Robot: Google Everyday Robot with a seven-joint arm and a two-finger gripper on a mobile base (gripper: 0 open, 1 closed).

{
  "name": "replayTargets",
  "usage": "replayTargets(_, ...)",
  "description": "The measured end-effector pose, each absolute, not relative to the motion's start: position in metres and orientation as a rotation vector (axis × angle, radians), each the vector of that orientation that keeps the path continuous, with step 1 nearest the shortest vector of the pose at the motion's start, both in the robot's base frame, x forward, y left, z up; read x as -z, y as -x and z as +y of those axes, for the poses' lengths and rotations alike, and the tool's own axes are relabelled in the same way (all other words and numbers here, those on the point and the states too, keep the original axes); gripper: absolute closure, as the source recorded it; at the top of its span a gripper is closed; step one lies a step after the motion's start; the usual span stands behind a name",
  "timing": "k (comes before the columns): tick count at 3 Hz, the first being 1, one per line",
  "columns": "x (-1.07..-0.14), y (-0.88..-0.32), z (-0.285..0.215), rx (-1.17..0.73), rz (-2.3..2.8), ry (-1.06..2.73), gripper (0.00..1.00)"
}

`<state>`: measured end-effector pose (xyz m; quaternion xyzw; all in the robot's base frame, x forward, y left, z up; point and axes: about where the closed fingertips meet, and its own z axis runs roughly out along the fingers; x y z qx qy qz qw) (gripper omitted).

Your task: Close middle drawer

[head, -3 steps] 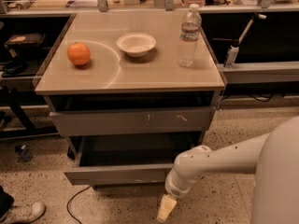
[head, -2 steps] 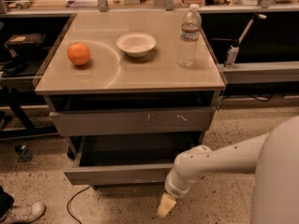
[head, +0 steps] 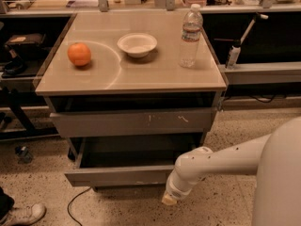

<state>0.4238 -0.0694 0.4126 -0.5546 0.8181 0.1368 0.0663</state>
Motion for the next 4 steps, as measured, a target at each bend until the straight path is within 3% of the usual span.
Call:
replayTargets(1,-0.410,-0.429,-0.068,-0.397,2.470,1.671,0.89)
replayTargets(2,-0.408,-0.446,-0.067,-0.355,2.467,1.646,1.00)
replayTargets(4,-0.396,-0.476,-0.064,-0.307,2.449,1.625,1.00)
